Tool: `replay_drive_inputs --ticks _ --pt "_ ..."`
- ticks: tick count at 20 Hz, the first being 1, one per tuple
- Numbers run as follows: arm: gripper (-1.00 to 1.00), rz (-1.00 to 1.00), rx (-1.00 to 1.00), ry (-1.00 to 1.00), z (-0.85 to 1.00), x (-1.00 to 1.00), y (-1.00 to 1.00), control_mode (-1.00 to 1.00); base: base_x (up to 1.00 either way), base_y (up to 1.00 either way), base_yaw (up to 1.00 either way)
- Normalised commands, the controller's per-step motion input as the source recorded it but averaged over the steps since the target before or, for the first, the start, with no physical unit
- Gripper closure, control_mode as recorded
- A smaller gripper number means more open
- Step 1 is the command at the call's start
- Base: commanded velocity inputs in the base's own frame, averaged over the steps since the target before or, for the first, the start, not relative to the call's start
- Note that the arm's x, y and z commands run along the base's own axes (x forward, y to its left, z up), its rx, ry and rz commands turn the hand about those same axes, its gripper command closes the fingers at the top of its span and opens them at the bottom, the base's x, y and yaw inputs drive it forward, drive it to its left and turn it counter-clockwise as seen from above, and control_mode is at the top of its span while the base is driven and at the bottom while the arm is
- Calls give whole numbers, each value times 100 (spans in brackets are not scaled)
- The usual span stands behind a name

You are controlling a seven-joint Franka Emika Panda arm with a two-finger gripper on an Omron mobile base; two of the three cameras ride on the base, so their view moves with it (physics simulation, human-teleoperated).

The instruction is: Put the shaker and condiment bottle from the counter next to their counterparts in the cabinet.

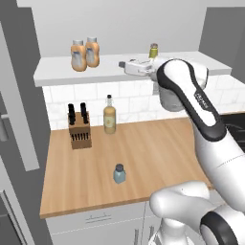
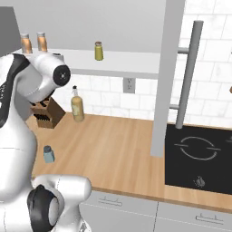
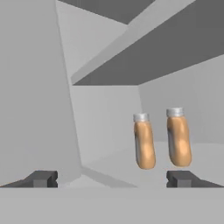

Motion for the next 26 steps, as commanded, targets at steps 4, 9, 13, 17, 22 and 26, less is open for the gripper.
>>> replay_drive_inputs --ticks 4,9,13,17,22,26 --pt "-100 6 10 0 0 -93 -36 -100 0 0 0" --pt "-100 3 1 2 -20 -86 -23 -100 0 0 0" --pt "-100 8 0 3 -46 -66 -17 -100 0 0 0" --pt "-100 9 0 6 -54 -39 -18 -100 0 0 0" --pt "-100 11 -1 5 -61 -10 -10 -100 0 0 0" --pt "-100 17 -4 1 -67 0 -1 -100 0 0 0"
